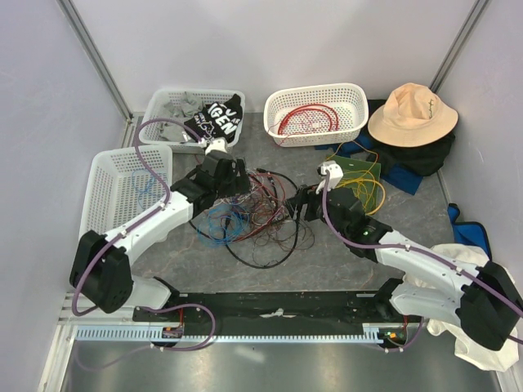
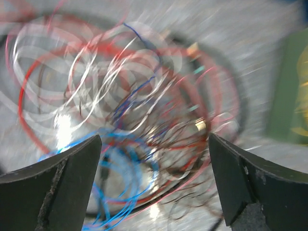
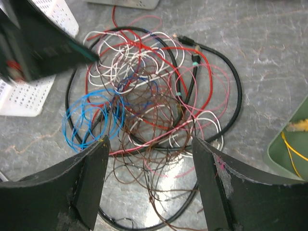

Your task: Untangle the cables

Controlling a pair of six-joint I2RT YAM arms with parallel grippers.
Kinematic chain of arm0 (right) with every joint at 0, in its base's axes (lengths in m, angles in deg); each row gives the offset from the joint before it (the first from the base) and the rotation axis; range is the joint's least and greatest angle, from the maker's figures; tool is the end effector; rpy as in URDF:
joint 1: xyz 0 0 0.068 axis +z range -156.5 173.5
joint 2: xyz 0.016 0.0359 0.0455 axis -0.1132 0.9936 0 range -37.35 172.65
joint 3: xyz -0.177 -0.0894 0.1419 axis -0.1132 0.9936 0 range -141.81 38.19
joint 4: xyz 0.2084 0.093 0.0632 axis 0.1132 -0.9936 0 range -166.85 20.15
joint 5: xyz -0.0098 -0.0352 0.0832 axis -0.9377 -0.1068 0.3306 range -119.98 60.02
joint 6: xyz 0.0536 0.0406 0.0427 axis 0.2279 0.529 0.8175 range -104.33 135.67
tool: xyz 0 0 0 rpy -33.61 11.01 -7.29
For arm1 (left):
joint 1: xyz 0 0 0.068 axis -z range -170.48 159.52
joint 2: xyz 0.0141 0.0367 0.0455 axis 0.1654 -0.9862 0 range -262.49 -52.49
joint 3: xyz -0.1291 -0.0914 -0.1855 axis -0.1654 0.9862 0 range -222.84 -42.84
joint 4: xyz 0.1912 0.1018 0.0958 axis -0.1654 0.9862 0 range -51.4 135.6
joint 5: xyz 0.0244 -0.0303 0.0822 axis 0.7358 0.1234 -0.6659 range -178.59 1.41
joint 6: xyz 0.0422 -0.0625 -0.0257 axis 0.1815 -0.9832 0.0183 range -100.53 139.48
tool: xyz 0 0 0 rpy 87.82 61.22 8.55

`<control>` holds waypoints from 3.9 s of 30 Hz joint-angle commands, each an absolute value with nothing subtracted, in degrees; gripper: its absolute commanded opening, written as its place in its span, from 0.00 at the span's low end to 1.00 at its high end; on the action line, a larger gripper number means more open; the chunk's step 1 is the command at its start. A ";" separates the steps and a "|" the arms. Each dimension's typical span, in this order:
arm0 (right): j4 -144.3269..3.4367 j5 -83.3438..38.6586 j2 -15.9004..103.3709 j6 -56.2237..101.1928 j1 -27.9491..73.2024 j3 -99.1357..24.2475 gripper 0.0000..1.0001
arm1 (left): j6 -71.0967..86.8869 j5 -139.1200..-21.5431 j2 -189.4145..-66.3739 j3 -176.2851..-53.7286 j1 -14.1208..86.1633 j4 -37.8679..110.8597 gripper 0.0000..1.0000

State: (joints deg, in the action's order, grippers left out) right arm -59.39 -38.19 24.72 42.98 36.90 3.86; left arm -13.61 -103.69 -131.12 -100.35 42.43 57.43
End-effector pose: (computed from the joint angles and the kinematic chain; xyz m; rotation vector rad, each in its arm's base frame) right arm 0.2008 0.1764 0.2294 -0.1691 1.9247 0.7090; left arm 0.2674 -0.1519 0.2300 -0.1431 2.2549 -0.3227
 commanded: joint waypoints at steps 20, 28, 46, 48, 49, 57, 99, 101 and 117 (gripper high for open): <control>-63.96 -43.78 6.51 42.65 37.09 9.62 0.77 | -28.16 -112.49 -168.93 -123.59 49.33 50.01 1.00; -63.96 -43.52 5.99 42.83 37.09 11.47 0.77 | -23.60 -117.33 -183.17 -141.97 51.71 66.97 0.99; -64.13 -45.54 -0.69 42.74 37.09 13.93 0.79 | -19.46 -112.85 -182.67 -135.66 49.60 73.93 0.02; -64.84 -45.63 -1.48 42.65 37.09 13.32 0.79 | -19.29 -113.11 -179.68 -134.86 49.42 73.32 0.02; -65.45 -45.72 -1.57 42.48 37.09 13.06 0.79 | -18.76 -112.85 -177.66 -133.82 49.25 72.36 0.02; -67.83 -47.21 -2.63 40.72 37.09 8.58 0.79 | -16.46 -84.86 -148.24 -121.51 44.60 46.73 0.02; -32.85 -39.56 29.80 40.45 37.09 4.62 0.39 | -33.26 -41.13 -133.26 -100.49 38.79 8.36 0.02; -33.46 -40.09 28.93 40.63 37.09 3.83 0.15 | -32.82 -40.96 -133.17 -100.58 38.79 9.50 0.02; -58.60 -47.21 11.44 36.24 37.09 -5.23 0.00 | -23.06 -55.98 -128.25 -97.07 38.35 32.45 0.02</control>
State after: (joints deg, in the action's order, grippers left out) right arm -54.91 -45.51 11.60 37.36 36.90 -4.53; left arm -25.36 -54.09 -130.66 -98.30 38.47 32.08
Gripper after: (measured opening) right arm 0.005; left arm 0.051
